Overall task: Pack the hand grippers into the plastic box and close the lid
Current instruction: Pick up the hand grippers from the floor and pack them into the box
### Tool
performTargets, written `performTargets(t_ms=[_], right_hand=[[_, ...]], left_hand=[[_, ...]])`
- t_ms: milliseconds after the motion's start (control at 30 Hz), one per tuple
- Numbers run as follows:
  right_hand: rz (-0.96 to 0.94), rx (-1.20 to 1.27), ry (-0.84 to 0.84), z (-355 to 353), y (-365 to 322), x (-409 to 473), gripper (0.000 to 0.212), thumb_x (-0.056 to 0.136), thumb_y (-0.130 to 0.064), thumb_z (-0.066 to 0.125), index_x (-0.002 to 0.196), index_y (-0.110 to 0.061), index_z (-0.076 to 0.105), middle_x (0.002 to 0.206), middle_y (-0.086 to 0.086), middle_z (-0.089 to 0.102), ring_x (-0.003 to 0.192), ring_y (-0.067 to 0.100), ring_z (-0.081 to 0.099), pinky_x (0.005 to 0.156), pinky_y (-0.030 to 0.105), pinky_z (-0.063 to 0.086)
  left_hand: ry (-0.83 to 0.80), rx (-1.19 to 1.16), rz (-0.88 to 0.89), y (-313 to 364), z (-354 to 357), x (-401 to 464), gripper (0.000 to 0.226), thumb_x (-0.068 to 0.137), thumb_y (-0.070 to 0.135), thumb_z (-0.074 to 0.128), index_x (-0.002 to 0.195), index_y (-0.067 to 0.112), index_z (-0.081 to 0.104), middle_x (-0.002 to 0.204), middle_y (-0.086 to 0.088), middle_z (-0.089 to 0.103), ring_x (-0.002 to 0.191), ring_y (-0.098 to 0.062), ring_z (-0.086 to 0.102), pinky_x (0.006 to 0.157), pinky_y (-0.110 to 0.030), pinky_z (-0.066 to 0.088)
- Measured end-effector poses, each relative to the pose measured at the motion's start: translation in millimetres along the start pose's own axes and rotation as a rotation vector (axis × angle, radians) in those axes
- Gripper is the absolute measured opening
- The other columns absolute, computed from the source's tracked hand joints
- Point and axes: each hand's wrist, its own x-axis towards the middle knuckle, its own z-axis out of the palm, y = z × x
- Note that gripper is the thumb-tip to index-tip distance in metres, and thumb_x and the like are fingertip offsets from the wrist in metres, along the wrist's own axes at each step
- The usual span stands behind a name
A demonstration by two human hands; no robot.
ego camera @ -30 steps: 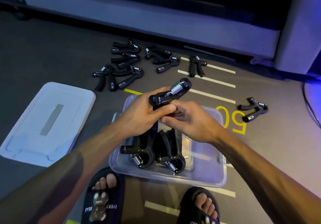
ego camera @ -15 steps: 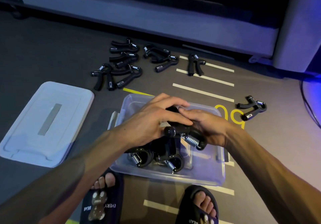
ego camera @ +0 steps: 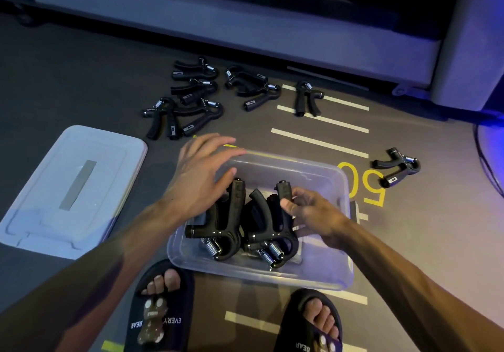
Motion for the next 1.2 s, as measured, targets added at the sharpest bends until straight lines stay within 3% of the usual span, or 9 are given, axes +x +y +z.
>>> performTargets(t_ms=[100,267,600,733,800,900,1033,1133,1200], right_hand=[[-0.001,-0.016,0.053,9.5,10.8,0.9,0.017,0.100,-0.017,0.057,0.114,-0.008,0.062,0.094,0.010,0.064,0.075,0.029,0.065,0.076,0.050,0.057],[-0.024,-0.086,0.073,14.1,12.9,-2.3,0.017,0.099,-0.017,0.059,0.112,-0.008,0.063,0.093,0.012,0.064,0.073,0.026,0.066,0.079,0.057,0.059],[-0.113,-0.262,0.090,11.0,10.8,-5.3,0.024,0.096,-0.012,0.063,0.120,-0.011,0.065,0.103,0.023,0.068,0.073,0.023,0.068,0.067,0.047,0.063],[-0.184,-0.356,0.118,10.1,14.5,-4.1,0.026,0.093,-0.019,0.068,0.118,-0.027,0.066,0.094,0.014,0.071,0.076,0.024,0.071,0.069,0.050,0.062],[-0.196,-0.505,0.148,9.5,16.5,-3.0,0.039,0.092,-0.027,0.070,0.129,-0.032,0.060,0.088,0.006,0.075,0.071,0.016,0.072,0.072,0.040,0.062],[-0.156,-0.618,0.154,12.2,16.8,-3.2,0.048,0.093,-0.027,0.068,0.138,-0.026,0.052,0.082,0.002,0.075,0.061,0.010,0.069,0.061,0.016,0.055],[-0.019,-0.644,0.113,14.6,19.0,-0.4,0.047,0.090,-0.044,0.066,0.130,-0.022,0.055,0.103,0.005,0.071,0.091,0.026,0.070,0.082,0.044,0.059],[0.109,-0.556,0.023,20.9,22.2,1.8,0.042,0.090,-0.047,0.063,0.124,-0.023,0.055,0.112,0.005,0.068,0.100,0.023,0.065,0.086,0.038,0.056],[0.143,-0.445,-0.006,27.9,23.9,1.3,0.026,0.095,-0.038,0.058,0.116,-0.022,0.052,0.101,0.003,0.066,0.087,0.018,0.063,0.068,0.027,0.052]], left_hand=[[-0.038,-0.021,-0.033,-6.4,5.2,-7.1,0.037,0.096,0.035,0.057,0.133,0.037,0.060,0.144,0.014,0.052,0.139,-0.019,0.041,0.117,-0.046,0.026],[-0.037,-0.009,-0.047,-6.9,6.9,-7.5,0.036,0.097,0.035,0.055,0.133,0.036,0.061,0.145,0.014,0.052,0.139,-0.018,0.041,0.116,-0.040,0.023],[-0.045,-0.002,-0.049,-6.2,6.4,-7.6,0.036,0.097,0.034,0.055,0.133,0.035,0.062,0.145,0.014,0.052,0.139,-0.018,0.041,0.115,-0.045,0.027],[-0.048,0.003,-0.047,-6.8,6.7,-7.5,0.036,0.097,0.035,0.055,0.133,0.035,0.061,0.145,0.014,0.051,0.139,-0.018,0.040,0.115,-0.044,0.027],[-0.046,0.007,-0.045,-7.0,7.1,-7.6,0.037,0.097,0.035,0.055,0.133,0.035,0.061,0.145,0.014,0.051,0.140,-0.018,0.040,0.115,-0.044,0.027],[-0.048,0.006,-0.048,-7.3,6.9,-7.3,0.037,0.097,0.035,0.055,0.133,0.035,0.061,0.146,0.014,0.051,0.140,-0.018,0.040,0.115,-0.045,0.027],[-0.052,0.010,-0.055,-7.0,7.2,-7.1,0.036,0.098,0.036,0.054,0.133,0.036,0.060,0.146,0.014,0.050,0.140,-0.018,0.039,0.114,-0.045,0.027],[-0.054,0.016,-0.056,-7.2,7.4,-6.6,0.036,0.098,0.036,0.053,0.133,0.036,0.060,0.146,0.015,0.050,0.139,-0.018,0.039,0.114,-0.044,0.027],[-0.056,0.023,-0.057,-7.0,7.6,-6.3,0.036,0.098,0.036,0.053,0.134,0.036,0.060,0.146,0.015,0.050,0.139,-0.018,0.039,0.114,-0.045,0.028]])
